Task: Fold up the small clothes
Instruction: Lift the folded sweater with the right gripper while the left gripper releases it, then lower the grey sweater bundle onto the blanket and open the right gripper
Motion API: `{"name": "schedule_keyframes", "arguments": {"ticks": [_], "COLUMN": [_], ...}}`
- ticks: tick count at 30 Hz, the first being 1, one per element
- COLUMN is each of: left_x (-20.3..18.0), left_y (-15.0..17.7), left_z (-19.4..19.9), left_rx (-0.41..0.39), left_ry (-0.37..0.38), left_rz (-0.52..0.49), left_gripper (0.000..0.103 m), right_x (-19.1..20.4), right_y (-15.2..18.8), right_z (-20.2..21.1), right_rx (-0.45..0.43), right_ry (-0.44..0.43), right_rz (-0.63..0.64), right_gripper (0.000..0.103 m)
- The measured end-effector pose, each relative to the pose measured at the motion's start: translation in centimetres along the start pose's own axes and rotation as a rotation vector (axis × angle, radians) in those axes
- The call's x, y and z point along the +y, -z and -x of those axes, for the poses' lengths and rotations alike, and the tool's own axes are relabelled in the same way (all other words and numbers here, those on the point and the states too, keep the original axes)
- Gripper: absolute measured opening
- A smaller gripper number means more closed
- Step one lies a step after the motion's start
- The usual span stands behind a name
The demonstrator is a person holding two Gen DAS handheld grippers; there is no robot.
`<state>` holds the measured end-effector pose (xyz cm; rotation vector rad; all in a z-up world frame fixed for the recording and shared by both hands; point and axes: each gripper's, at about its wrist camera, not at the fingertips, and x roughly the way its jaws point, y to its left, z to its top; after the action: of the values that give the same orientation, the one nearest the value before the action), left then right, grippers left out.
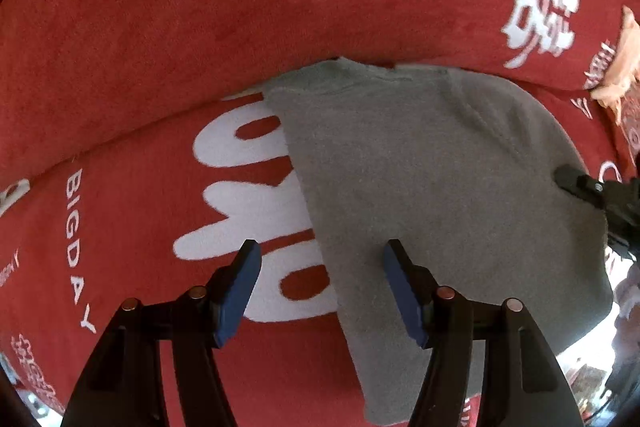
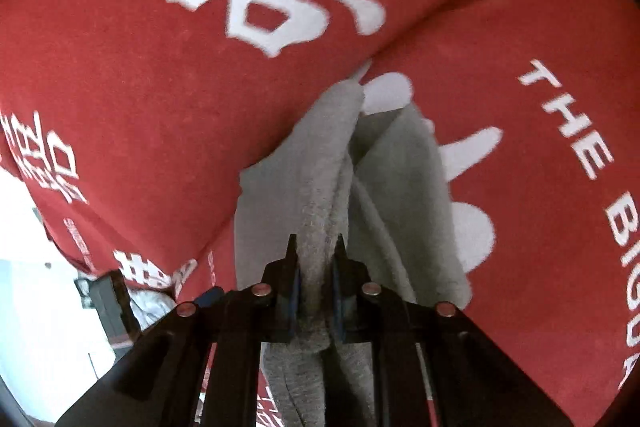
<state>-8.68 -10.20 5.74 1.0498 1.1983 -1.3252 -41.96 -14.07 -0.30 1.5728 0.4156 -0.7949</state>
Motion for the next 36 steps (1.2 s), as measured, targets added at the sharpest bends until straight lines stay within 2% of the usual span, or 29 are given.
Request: {"name": "schedule_keyframes", "arguments": {"ticks": [4,6,7,8,11,16,20,25,29,34,36], "left_x": [-1.0,-1.0,-0.9,-0.8,-0.1,0.6,0.4,-0.9,-2.4,-2.6,-2.5], "left_y": [0.2,0.3,0.3,0.3,0.6,1.5,2.9,4.6,6.0,7.6,7.9], "left_z": [-1.4,-1.8,-1.8,-1.7,-1.7,0.0,0.8,0.0,-1.8,-3.3,-3.6], "left_rx": [0.021,0.022,0.016,0.013,0.032,0.059,0.073,0.117,0.157,0.194,0.197], "left_ry": [-0.017,-0.025,-0.039,-0.046,-0.033,-0.072,-0.052,-0.015,-0.025,-0.022,-0.016], "left_rz": [-0.03,-0.024,-0.025,-0.032,-0.033,-0.022,-0.009,0.009,-0.028,-0.041,-0.038], "left_gripper": [0.065,0.07,0.077,0.078,0.078,0.078,0.078,0.078,0.078,0.078,0.082], "right_x": [-3.3,-4.3,-3.9,-3.6,-2.7,-0.8,1.4,4.2,4.7,3.0,2.0], "right_y": [0.3,0.7,1.1,1.4,2.3,3.0,3.7,5.4,7.0,7.9,8.3], "right_z": [-2.6,-2.6,-2.5,-2.2,-1.3,1.3,3.6,3.2,1.3,0.5,0.0], "right_rx": [0.092,0.078,0.07,0.063,0.069,0.073,0.062,0.127,0.195,0.225,0.241], "right_ry": [0.137,0.135,0.132,0.144,0.182,0.278,0.193,0.183,0.258,0.3,0.335], "right_rz": [-0.053,-0.082,-0.089,-0.089,-0.058,0.006,0.072,0.192,0.283,0.268,0.269], "right_gripper": [0.015,0.016,0.016,0.017,0.017,0.017,0.017,0.017,0.017,0.017,0.017]}}
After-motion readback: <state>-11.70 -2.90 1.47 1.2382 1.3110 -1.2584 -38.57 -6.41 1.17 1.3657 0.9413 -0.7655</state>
